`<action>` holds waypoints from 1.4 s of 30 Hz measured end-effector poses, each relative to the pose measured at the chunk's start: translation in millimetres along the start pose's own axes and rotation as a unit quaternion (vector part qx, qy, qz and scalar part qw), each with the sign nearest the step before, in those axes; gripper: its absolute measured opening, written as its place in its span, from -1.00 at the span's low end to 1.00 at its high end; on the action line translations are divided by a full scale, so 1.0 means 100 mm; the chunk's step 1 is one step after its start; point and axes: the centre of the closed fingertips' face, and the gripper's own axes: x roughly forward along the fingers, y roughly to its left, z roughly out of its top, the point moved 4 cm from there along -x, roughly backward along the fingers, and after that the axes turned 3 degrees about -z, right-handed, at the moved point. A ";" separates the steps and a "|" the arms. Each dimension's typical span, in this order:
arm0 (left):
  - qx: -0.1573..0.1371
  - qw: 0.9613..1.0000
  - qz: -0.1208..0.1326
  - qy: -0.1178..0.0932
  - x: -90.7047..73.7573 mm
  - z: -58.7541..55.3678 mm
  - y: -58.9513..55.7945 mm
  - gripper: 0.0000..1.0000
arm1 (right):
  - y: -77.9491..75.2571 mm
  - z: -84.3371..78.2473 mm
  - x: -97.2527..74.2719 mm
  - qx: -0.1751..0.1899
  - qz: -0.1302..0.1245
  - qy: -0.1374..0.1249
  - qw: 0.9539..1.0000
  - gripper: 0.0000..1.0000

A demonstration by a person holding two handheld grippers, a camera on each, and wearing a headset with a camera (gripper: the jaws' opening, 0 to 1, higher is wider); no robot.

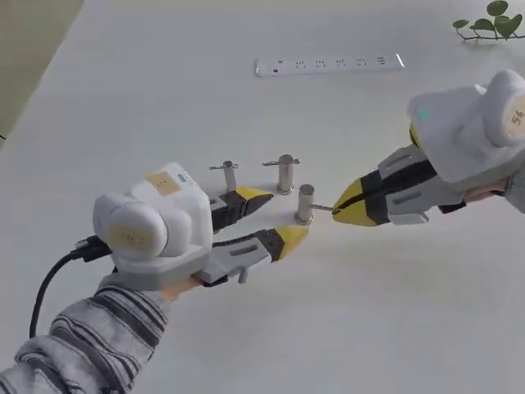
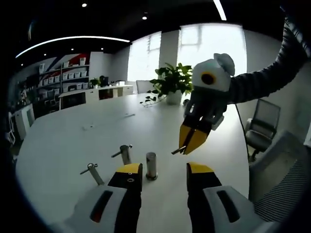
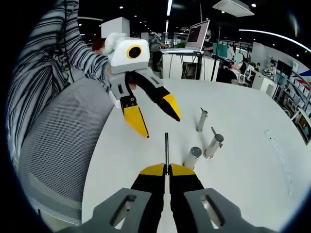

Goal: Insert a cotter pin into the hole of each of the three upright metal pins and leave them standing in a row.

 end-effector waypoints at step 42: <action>-0.067 0.992 0.096 0.056 0.72 -0.39 0.24 -0.64 | -0.50 -0.44 0.16 -0.015 -0.004 0.043 0.999 -1.00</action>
